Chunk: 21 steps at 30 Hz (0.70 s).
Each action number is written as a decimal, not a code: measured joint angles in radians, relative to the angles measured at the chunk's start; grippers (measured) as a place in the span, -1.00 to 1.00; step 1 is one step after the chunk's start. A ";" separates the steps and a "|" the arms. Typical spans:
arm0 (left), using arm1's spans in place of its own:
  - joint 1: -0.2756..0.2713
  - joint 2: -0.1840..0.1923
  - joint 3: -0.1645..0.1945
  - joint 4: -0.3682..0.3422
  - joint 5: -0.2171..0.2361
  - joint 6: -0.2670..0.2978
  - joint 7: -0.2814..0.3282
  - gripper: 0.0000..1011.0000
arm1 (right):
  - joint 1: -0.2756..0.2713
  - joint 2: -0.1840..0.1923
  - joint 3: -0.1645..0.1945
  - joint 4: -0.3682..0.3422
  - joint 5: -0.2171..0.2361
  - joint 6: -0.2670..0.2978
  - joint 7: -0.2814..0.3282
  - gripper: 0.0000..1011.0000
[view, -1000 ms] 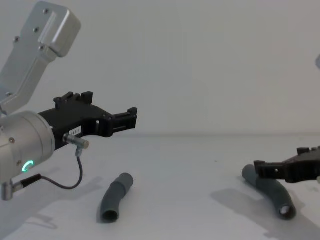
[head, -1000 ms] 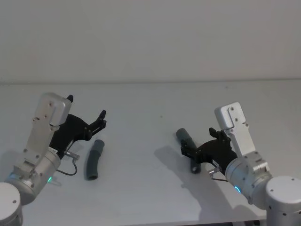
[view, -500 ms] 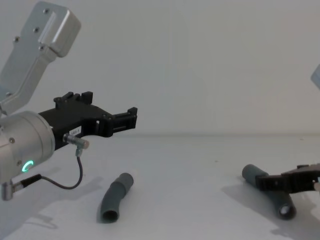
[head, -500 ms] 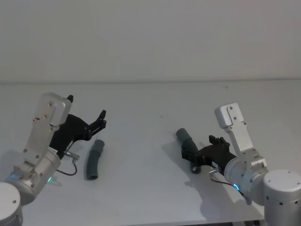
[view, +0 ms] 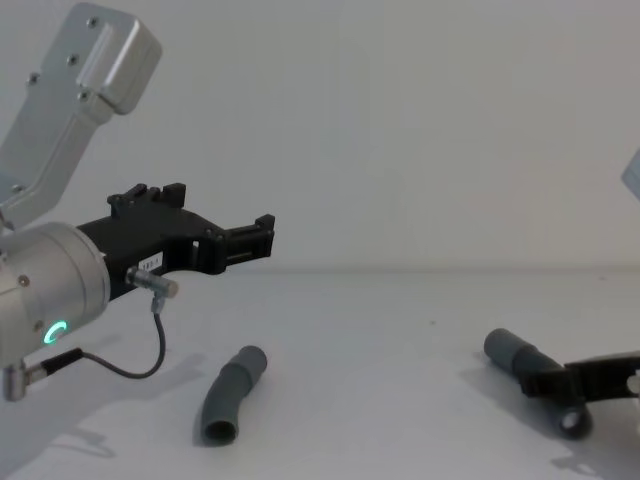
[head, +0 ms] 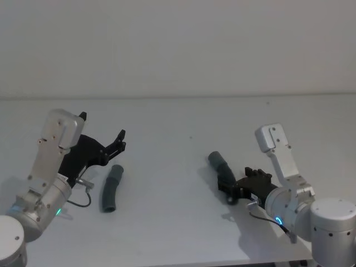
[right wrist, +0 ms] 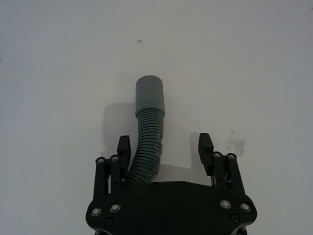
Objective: Use both hands to pick up one end of the pipe from the table, align the ends, and insert them.
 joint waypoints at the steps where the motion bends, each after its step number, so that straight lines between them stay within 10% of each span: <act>1: 0.000 0.000 0.000 0.000 0.000 0.000 0.000 0.98 | 0.000 -0.001 0.001 0.001 0.000 0.002 0.000 0.70; 21: 0.000 0.000 0.000 0.000 0.000 0.000 0.000 0.98 | 0.004 -0.008 0.008 0.013 0.002 0.018 0.007 -0.50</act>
